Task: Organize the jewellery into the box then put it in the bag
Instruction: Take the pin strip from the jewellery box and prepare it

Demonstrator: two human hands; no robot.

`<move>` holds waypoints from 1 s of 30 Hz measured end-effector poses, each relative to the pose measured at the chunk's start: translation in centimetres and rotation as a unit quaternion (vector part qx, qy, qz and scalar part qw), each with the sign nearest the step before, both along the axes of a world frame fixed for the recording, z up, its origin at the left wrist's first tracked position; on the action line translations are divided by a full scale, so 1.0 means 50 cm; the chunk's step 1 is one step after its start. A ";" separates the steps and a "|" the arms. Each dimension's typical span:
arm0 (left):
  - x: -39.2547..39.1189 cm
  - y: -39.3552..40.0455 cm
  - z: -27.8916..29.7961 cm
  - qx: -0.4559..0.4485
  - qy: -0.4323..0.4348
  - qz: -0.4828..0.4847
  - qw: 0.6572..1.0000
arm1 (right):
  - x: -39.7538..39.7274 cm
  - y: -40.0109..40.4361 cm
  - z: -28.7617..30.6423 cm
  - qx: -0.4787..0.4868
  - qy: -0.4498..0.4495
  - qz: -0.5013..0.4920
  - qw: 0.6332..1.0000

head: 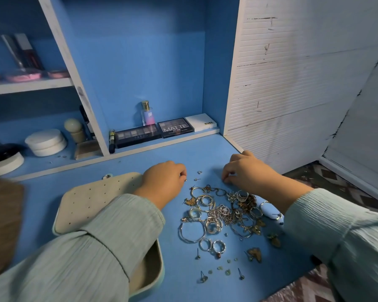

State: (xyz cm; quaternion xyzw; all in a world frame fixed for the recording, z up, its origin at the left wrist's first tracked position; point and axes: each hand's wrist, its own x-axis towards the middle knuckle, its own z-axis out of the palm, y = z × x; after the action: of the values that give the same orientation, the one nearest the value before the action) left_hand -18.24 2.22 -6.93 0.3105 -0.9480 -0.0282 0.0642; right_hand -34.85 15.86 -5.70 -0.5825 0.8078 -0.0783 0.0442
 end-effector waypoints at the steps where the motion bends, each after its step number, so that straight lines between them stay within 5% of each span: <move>1: 0.000 -0.001 0.003 0.006 -0.004 0.001 1.000 | 0.000 0.000 0.001 0.004 -0.001 0.002 1.000; 5: 0.004 -0.007 0.022 0.069 -0.009 0.014 0.997 | 0.004 0.000 0.008 0.010 0.014 0.008 1.000; 10: 0.034 -0.011 0.052 0.206 0.098 0.074 0.971 | 0.025 -0.011 0.044 -0.053 -0.038 0.028 0.997; 18: 0.128 -0.014 0.088 0.423 0.288 0.145 0.847 | 0.129 -0.055 0.091 -0.096 -0.174 0.064 0.978; 24: 0.239 -0.029 0.089 0.400 0.334 0.174 0.836 | 0.219 -0.107 0.083 -0.075 -0.192 0.088 0.975; 30: 0.343 -0.056 0.067 0.273 0.322 0.228 0.878 | 0.296 -0.166 0.065 -0.054 -0.209 0.108 0.970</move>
State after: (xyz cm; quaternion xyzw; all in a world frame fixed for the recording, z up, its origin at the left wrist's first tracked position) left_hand -1.08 -0.60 -3.60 0.4968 -0.7330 -0.3686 0.2830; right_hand -20.07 7.54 -2.46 -0.6382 0.7078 -0.2365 0.1890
